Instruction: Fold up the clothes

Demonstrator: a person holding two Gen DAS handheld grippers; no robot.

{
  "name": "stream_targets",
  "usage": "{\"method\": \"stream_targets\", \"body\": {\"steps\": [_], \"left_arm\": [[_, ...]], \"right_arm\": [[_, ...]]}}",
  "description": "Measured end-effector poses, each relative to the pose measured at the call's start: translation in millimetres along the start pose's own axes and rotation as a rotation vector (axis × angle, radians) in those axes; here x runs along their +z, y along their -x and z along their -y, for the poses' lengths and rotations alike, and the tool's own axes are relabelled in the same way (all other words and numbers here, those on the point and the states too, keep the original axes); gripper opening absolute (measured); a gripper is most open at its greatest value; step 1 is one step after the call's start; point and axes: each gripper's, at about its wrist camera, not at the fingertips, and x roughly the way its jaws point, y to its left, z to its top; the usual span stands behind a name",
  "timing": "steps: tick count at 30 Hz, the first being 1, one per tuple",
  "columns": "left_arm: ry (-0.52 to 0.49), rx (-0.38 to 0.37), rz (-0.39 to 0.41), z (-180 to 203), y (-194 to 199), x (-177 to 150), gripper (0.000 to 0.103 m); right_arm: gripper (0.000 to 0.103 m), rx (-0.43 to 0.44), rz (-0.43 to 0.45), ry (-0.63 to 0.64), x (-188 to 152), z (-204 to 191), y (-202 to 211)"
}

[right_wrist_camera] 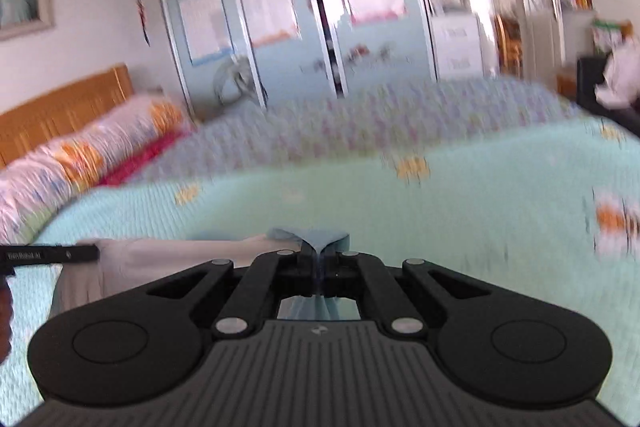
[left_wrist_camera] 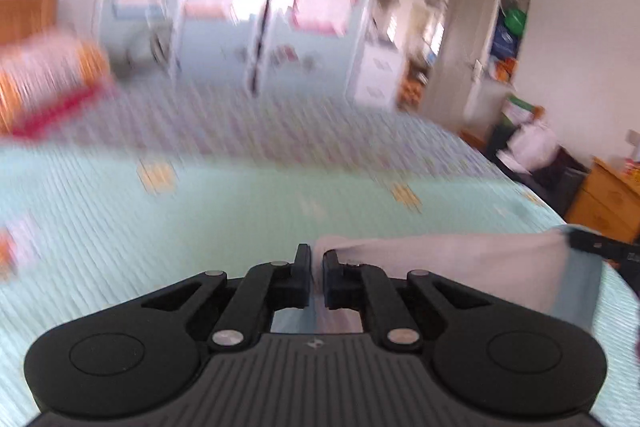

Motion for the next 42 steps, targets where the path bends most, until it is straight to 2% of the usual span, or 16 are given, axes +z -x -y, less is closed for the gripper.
{"method": "stream_targets", "body": {"steps": [1,2,3,4,5,9,15,19,23,24,26,27,31,34,37,42], "left_arm": [[-0.026,0.051,0.040,-2.8,-0.6,16.2,0.037],[-0.049,0.110,0.033,-6.4,-8.4,24.3,0.073],[-0.067,0.187,-0.024,-11.5,-21.7,25.6,0.081],[-0.069,0.244,-0.097,-17.9,-33.2,17.9,0.075],[-0.061,0.260,-0.154,-25.1,-37.1,1.8,0.060],[0.025,0.158,-0.268,-51.0,-5.0,-95.9,0.058],[0.221,0.028,-0.376,-49.3,71.4,-211.8,0.058],[0.304,-0.067,-0.402,-30.8,103.5,-251.4,0.064],[0.373,-0.107,-0.445,-26.4,94.3,-259.1,0.064],[0.394,-0.106,-0.448,-26.8,91.7,-258.8,0.064],[0.447,-0.094,-0.458,-29.8,88.4,-257.5,0.064],[0.447,-0.092,-0.453,-29.1,91.3,-256.5,0.064],[0.430,-0.113,-0.436,-28.9,105.2,-254.5,0.064],[0.421,-0.122,-0.417,-31.2,107.4,-254.5,0.064],[0.441,-0.116,-0.403,-34.4,99.8,-254.1,0.064],[0.483,-0.070,-0.381,-46.8,94.3,-250.2,0.064]], "right_arm": [[0.003,-0.004,0.035,0.005,18.6,-3.2,-3.1],[0.020,0.006,0.047,-0.016,29.3,-3.7,-9.8],[0.036,0.013,0.048,-0.040,37.2,-3.8,-17.7],[0.072,0.007,0.007,-0.076,35.7,-2.1,-29.7],[0.079,-0.003,-0.031,-0.112,31.8,-0.2,-40.4],[0.078,-0.024,-0.054,-0.249,-47.1,14.9,-23.2],[0.078,-0.028,-0.246,-0.317,-193.3,12.3,35.4],[0.079,-0.010,-0.257,-0.467,-239.0,5.0,66.9],[0.079,0.021,-0.262,-0.514,-242.3,-7.9,60.0],[0.074,0.043,-0.275,-0.511,-240.2,-10.4,54.4],[0.004,0.088,-0.325,-0.526,-237.2,-6.2,41.1],[0.000,0.059,-0.332,-0.523,-232.5,0.9,37.6],[0.000,-0.170,-0.140,-0.530,-191.7,58.2,67.9],[0.014,-0.317,-0.004,-0.561,-162.1,100.0,109.1],[0.055,-0.228,-0.010,-0.568,-165.7,93.6,130.8],[0.056,-0.014,-0.165,-0.494,-209.6,11.3,113.1]]}}
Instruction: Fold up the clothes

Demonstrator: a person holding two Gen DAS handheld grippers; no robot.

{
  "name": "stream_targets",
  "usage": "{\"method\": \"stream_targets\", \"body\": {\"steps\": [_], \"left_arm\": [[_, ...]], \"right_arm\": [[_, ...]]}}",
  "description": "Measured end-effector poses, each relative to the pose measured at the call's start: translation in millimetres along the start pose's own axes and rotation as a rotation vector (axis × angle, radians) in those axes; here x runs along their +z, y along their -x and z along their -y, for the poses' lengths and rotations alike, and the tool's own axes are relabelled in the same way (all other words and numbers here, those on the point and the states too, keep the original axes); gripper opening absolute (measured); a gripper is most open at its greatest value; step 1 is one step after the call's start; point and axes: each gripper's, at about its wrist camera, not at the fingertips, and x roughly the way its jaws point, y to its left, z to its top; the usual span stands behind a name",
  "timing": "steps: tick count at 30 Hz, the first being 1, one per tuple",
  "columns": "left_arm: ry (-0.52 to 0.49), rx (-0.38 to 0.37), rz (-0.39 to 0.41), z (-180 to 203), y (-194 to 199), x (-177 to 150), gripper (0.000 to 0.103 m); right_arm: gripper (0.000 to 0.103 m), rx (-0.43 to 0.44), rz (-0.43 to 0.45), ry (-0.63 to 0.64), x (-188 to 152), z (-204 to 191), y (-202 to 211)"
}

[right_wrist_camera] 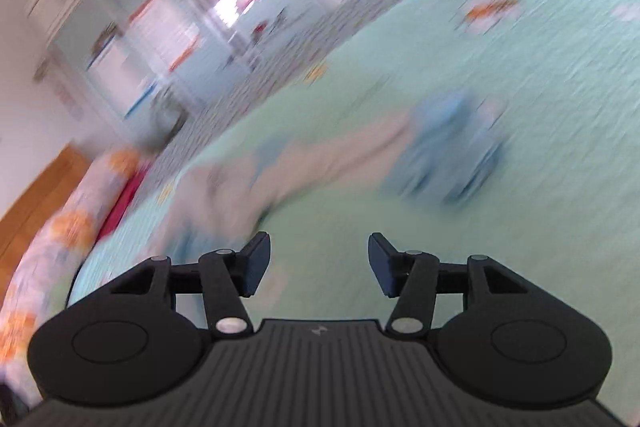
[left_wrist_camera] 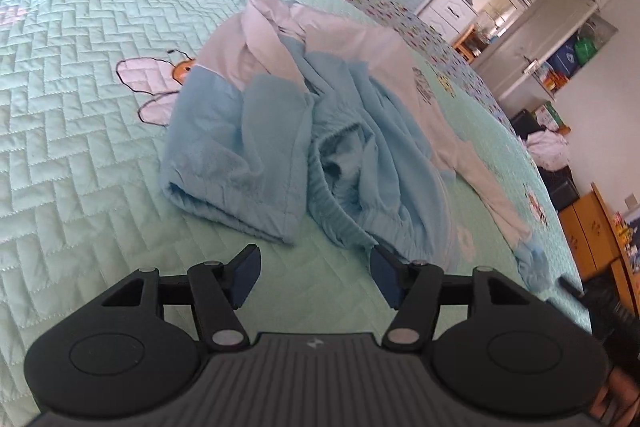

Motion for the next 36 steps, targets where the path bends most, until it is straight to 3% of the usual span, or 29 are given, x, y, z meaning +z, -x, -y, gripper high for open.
{"method": "stream_targets", "body": {"steps": [3,5,9,11,15,16,17,18,19,23,27,29,31,32,36], "left_arm": [[-0.003,0.064,0.006,-11.2,3.9,6.9,0.064],[0.013,0.096,0.010,-22.6,7.5,11.1,0.064],[0.099,0.070,-0.017,-42.7,-1.8,17.4,0.066],[0.160,0.043,-0.004,-46.2,-12.2,22.0,0.076],[0.229,0.045,0.027,-39.8,-33.4,41.4,0.075],[0.228,0.057,0.023,-39.8,-37.9,46.1,0.055],[0.228,0.070,0.018,-39.8,-42.4,50.8,0.010],[0.238,0.075,0.016,-42.1,-45.4,55.5,0.009],[0.268,0.066,0.027,-49.4,-42.2,60.0,0.008],[0.211,0.143,0.253,-69.2,32.6,80.0,0.007],[0.260,0.247,0.410,-105.6,107.9,98.1,0.011],[0.337,0.312,0.412,-123.7,127.5,96.8,0.027],[0.354,0.342,0.414,-121.5,132.8,80.4,0.029],[0.347,0.352,0.407,-116.9,132.4,71.3,0.031],[0.144,0.343,0.310,-61.4,96.9,27.7,0.034]], "right_arm": [[0.055,0.074,-0.165,0.026,-47.8,-38.1,-43.0],[0.055,0.113,-0.226,0.037,-70.9,-59.5,-60.9],[0.059,0.128,-0.234,0.072,-85.9,-85.4,-72.1],[0.063,0.135,-0.240,0.059,-84.2,-90.3,-75.5],[0.063,0.150,-0.248,-0.057,-67.6,-80.0,-96.7],[0.062,0.156,-0.251,-0.094,-64.3,-78.3,-104.3],[0.057,0.161,-0.256,-0.125,-61.2,-77.4,-111.6],[0.048,0.166,-0.267,-0.132,-58.8,-78.8,-118.0],[0.025,0.167,-0.282,-0.128,-55.7,-79.9,-122.9],[0.021,0.161,-0.198,-0.096,-28.7,-77.0,-99.6],[0.023,0.159,-0.066,-0.031,4.0,-62.4,-42.8],[0.036,0.148,-0.054,-0.046,7.2,-51.0,-28.4],[0.052,0.124,-0.072,-0.057,-1.0,-41.3,-24.3],[0.053,0.113,-0.081,-0.061,-8.0,-38.6,-24.9],[0.054,0.034,-0.148,-0.010,-42.4,-35.4,-35.0]]}}
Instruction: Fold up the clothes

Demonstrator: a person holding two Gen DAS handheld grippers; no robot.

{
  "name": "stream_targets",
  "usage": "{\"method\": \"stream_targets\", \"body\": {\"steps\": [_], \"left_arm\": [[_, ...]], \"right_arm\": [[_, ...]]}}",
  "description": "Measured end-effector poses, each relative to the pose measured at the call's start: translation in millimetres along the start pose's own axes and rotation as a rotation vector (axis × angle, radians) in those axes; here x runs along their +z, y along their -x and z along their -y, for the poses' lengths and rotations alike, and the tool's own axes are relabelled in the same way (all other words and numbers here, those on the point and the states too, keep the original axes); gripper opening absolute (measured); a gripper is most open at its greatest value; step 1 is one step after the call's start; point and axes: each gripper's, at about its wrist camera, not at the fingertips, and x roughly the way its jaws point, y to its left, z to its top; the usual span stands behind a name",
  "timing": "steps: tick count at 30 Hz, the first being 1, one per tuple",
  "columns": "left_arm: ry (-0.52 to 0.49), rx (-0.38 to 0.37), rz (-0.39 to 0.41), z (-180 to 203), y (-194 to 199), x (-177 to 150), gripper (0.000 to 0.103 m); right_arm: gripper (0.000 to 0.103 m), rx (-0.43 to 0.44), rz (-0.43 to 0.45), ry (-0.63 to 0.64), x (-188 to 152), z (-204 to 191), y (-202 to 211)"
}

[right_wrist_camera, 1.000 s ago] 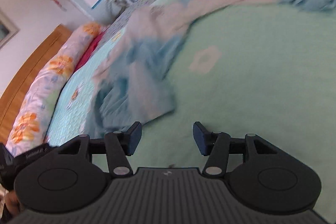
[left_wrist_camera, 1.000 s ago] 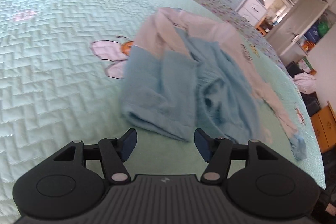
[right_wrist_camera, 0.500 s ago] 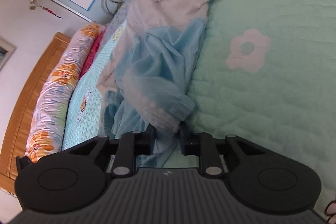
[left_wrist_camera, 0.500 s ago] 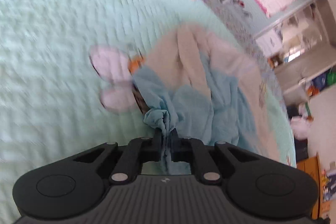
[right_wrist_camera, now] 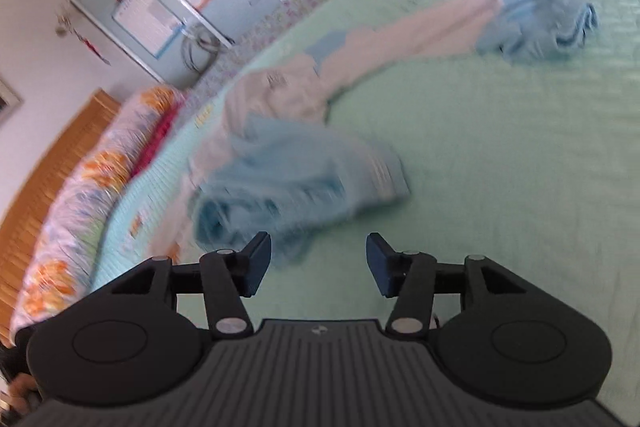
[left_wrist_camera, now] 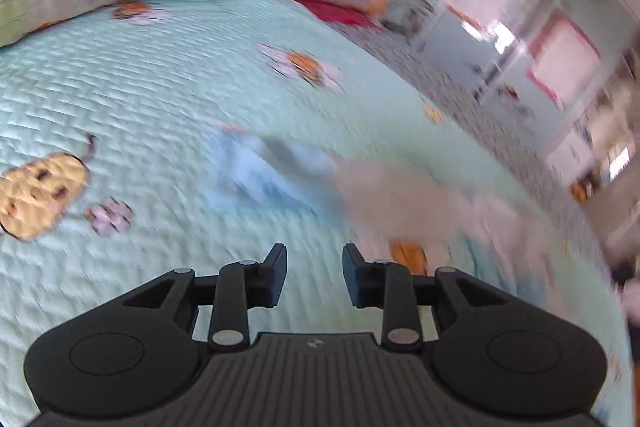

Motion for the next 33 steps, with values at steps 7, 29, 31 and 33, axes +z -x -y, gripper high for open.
{"method": "stream_targets", "body": {"steps": [7,29,31,33], "left_arm": [[-0.516,-0.173,-0.122,133.6,-34.7,-61.3,0.045],[-0.415,-0.086,-0.102,115.5,-56.6,-77.3,0.004],[-0.382,-0.068,-0.121,99.0,-50.3,-75.3,0.004],[-0.344,-0.064,-0.126,86.0,-44.6,-73.3,0.004]], "right_arm": [[0.057,-0.134,0.015,0.251,-21.0,-16.6,-10.3],[0.082,0.091,0.159,0.240,-43.5,12.5,-7.8],[0.082,0.089,0.159,0.241,-43.5,12.0,-8.3],[0.082,0.077,0.157,0.250,-43.8,9.3,-8.7]]}}
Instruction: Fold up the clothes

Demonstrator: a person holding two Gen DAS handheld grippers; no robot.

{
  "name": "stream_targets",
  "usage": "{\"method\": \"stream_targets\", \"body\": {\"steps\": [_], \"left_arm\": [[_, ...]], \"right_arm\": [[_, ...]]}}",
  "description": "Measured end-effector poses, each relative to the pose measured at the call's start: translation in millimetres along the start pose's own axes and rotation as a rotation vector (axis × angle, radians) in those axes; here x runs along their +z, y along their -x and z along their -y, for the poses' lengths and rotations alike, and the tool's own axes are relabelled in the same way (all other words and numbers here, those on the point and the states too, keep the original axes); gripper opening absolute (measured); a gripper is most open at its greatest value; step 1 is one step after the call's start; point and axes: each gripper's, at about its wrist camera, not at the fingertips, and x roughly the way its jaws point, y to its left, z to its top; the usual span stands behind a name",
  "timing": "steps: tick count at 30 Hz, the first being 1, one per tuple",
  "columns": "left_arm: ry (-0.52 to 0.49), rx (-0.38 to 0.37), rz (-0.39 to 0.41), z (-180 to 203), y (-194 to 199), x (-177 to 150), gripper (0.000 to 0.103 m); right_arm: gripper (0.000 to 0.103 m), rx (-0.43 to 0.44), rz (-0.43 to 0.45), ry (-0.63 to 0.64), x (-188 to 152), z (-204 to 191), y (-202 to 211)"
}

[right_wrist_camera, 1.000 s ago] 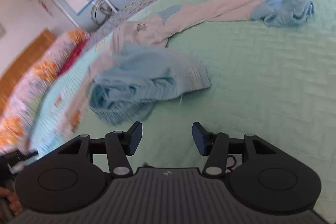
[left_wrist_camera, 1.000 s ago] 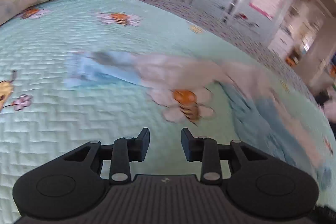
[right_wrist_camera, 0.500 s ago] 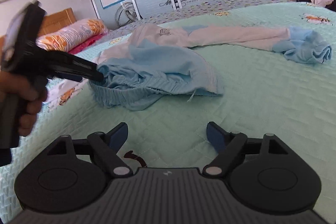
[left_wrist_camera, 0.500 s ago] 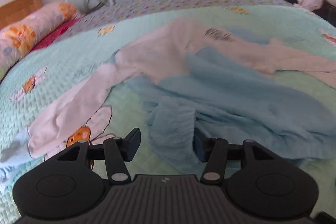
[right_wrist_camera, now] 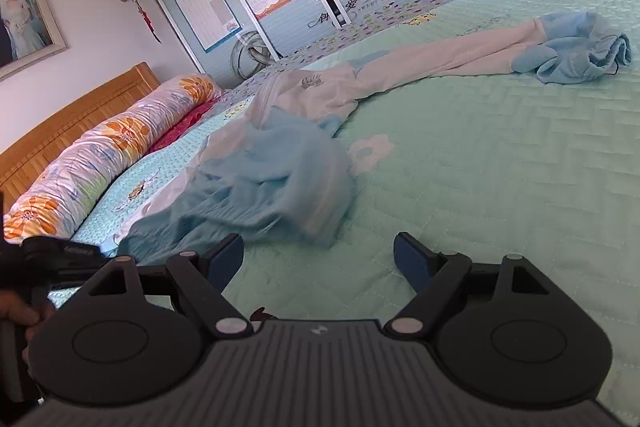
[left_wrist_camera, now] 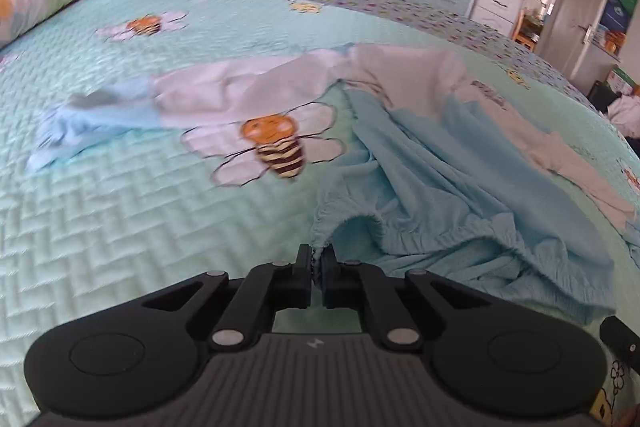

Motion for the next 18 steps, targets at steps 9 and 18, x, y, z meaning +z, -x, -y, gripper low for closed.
{"method": "stream_targets", "body": {"steps": [9,18], "left_arm": [[-0.058,0.021,0.034,-6.4,12.7,-8.9,0.025],[-0.531,0.076,0.157,35.5,13.0,-13.7,0.035]], "right_arm": [[0.082,-0.183,-0.061,0.257,-6.5,-41.6,-13.8],[0.072,-0.180,-0.036,0.207,-0.3,-37.0,-13.6]]}}
